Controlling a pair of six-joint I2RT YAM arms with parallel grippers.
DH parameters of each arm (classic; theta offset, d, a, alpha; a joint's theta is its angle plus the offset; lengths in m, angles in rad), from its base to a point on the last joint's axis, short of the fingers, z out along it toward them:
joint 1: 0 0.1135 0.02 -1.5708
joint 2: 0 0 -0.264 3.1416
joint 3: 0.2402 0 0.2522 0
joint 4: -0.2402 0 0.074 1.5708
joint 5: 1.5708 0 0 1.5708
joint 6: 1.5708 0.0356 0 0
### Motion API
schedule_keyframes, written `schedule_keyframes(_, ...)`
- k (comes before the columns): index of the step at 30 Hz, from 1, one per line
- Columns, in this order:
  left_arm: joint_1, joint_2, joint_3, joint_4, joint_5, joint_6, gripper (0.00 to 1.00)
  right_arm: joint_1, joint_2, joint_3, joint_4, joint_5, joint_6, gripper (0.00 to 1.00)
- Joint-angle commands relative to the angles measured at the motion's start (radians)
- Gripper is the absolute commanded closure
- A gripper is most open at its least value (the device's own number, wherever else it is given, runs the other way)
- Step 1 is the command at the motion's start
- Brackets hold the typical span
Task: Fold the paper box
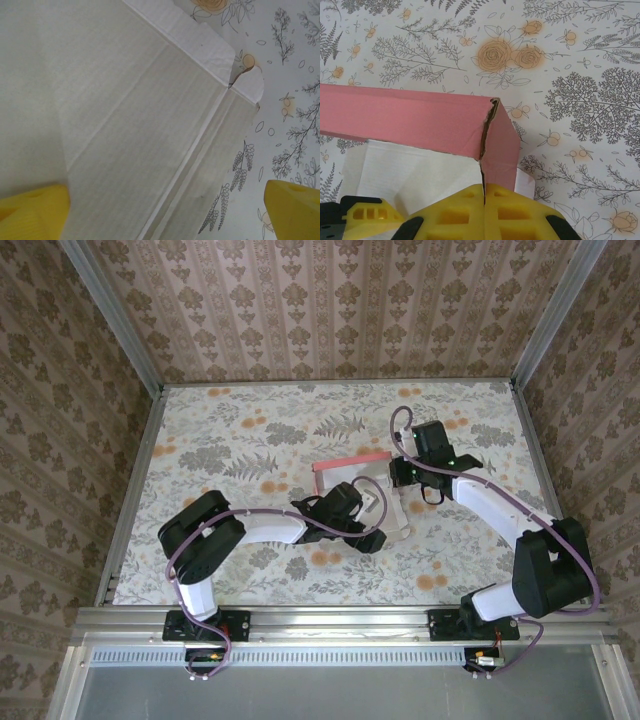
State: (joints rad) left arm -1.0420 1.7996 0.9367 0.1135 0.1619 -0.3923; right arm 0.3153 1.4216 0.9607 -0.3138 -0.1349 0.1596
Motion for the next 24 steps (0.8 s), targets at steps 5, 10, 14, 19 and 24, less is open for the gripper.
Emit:
schedule_keyframes(5, 0.017, -0.144, -0.041, 0.079, 0.055, -0.105, 0.00, 0.040, -0.023, -0.056, 0.045, -0.003, -0.008, 0.93)
schedule_keyframes(10, 0.050, -0.323, -0.018, -0.078, 0.066, -0.107, 0.00, 0.055, -0.011, -0.043, 0.081, -0.049, -0.044, 0.93)
schedule_keyframes(14, 0.105, -0.437, 0.036, -0.258, 0.089, -0.074, 0.00, 0.077, 0.015, -0.014, 0.078, -0.050, -0.072, 0.93)
schedule_keyframes(19, 0.230, -0.499, 0.129, -0.469, 0.113, -0.008, 0.00, 0.106, 0.039, 0.000, 0.096, -0.058, -0.099, 0.92)
schedule_keyframes(24, 0.389, -0.478, 0.195, -0.559, 0.178, 0.093, 0.01, 0.128, 0.069, 0.022, 0.115, -0.079, -0.127, 0.92)
